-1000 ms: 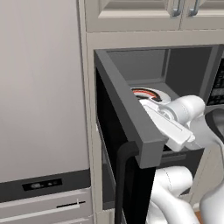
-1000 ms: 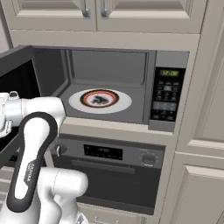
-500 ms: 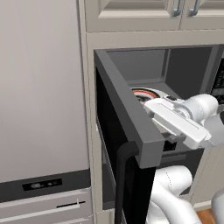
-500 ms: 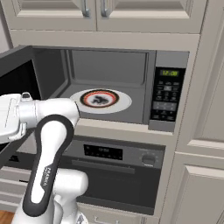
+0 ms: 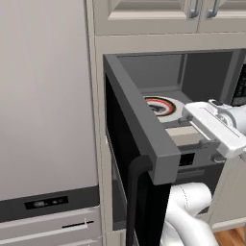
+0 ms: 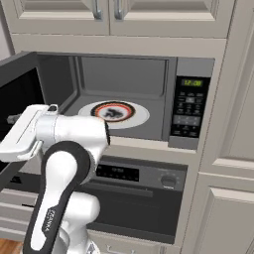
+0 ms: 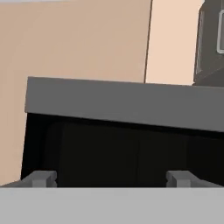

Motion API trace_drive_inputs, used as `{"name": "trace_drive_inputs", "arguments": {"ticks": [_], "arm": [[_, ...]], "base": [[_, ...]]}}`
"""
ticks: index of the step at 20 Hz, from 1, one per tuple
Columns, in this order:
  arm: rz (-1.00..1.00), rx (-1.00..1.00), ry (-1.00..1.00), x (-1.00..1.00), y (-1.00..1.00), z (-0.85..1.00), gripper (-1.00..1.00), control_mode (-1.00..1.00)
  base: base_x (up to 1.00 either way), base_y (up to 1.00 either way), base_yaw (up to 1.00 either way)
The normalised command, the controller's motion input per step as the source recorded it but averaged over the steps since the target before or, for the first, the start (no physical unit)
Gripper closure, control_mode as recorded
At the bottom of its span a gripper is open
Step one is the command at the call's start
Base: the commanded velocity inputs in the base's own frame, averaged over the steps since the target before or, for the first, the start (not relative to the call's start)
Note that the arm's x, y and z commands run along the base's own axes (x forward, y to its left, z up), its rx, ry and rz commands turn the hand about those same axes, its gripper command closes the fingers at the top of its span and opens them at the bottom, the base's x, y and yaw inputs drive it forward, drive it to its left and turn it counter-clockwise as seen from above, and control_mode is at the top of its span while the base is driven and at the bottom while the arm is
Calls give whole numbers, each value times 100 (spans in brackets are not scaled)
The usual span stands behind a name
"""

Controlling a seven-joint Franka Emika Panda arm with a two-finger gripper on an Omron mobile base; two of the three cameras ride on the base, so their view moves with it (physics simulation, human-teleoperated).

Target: Pick the potato from the counter and place it in the microwave. Then turn on the microwave.

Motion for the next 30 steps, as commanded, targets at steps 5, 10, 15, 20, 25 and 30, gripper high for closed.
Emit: {"name": "trace_drive_inputs", "arguments": {"ticks": [5, 10, 15, 20, 25, 30], "arm": [[-39, 0, 11, -7, -48, 2, -100, -100], [-44, 0, 14, -15, -32, 1, -100, -100], [-49, 0, 13, -19, -19, 0, -100, -100], [-52, 0, 11, -22, -18, 0, -100, -100], [-55, 0, 12, -23, -18, 0, -100, -100], [-49, -2, 9, -7, -14, 0, -100, -100]], "base": [[0, 0, 0], [0, 0, 0], [0, 0, 0], [0, 0, 0], [0, 0, 0], [0, 0, 0]]}}
